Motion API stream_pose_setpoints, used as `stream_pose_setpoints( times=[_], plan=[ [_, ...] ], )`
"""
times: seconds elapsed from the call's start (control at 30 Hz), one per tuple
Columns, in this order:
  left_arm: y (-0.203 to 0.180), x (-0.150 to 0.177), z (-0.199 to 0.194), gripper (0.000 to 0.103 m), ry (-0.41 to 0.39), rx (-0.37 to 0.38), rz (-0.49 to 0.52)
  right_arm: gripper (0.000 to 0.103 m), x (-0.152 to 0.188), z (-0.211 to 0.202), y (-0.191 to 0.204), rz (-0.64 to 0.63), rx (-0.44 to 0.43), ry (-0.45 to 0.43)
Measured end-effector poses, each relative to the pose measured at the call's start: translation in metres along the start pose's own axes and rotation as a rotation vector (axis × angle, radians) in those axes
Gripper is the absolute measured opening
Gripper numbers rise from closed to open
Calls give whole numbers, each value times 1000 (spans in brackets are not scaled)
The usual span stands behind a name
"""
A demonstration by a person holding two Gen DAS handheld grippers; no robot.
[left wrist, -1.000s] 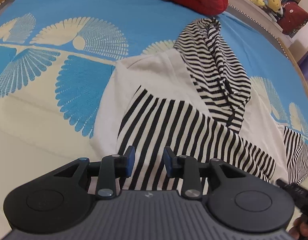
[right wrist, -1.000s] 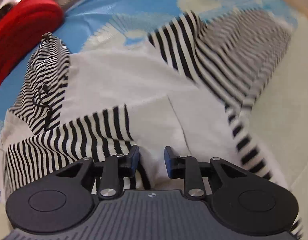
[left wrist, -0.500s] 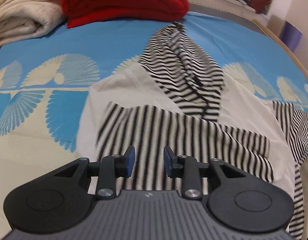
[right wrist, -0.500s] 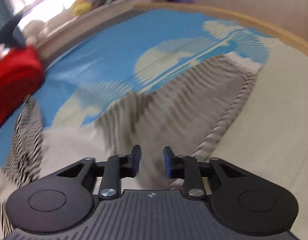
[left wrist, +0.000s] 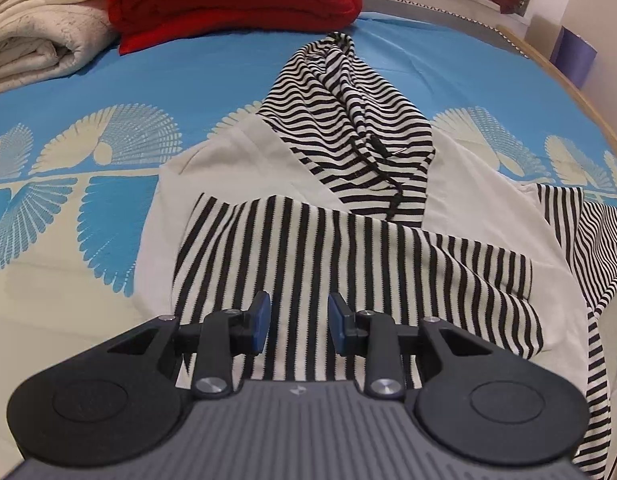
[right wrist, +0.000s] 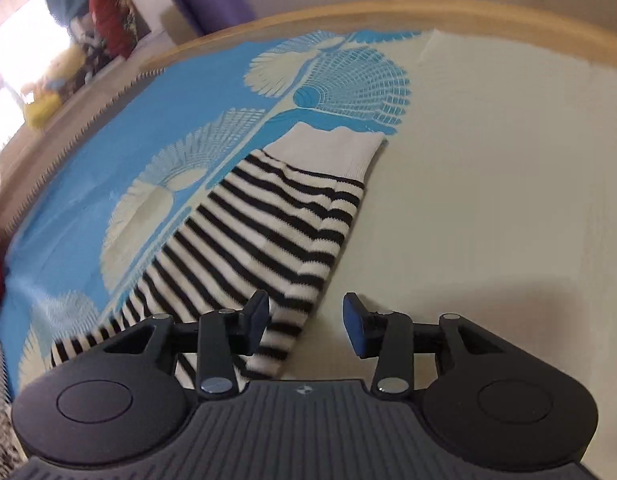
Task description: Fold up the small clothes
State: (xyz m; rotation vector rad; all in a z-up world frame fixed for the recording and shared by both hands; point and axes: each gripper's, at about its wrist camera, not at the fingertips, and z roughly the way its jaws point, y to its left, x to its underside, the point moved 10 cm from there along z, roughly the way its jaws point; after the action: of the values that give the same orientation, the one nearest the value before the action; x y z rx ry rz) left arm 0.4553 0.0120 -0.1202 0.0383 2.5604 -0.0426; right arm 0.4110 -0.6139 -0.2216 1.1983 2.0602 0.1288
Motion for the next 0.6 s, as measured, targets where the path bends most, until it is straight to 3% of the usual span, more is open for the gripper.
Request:
stream_pose_setpoints(
  times=[0.13,0.17,0.2,0.3,0.4,0.5,0.6],
  plan=[
    [7,-1,0,35,5,5,-15,40,-6,9,2,18,-36,-58],
    [9,-2,-1,35,4,3,-18,17,-8,10,4,13,-34,-68],
    [13,-3,-1,35,4,0,-21,5,-9,12,5,5,-26,-68],
    [29,-7,-2,35,1,-10,-59,5,-14,-1,12,-18,32,-138],
    [51,-13,-7,35,-17,-28,-107,4,-21,-41,72,-240,41,-274],
    [74,-20,-13,35,-34,-45,-157,4,13,-112,180,-546,-133,-407],
    [93,-23,-16,35,-40,-58,-193,5,109,-186,279,-825,-462,-398]
  ],
)
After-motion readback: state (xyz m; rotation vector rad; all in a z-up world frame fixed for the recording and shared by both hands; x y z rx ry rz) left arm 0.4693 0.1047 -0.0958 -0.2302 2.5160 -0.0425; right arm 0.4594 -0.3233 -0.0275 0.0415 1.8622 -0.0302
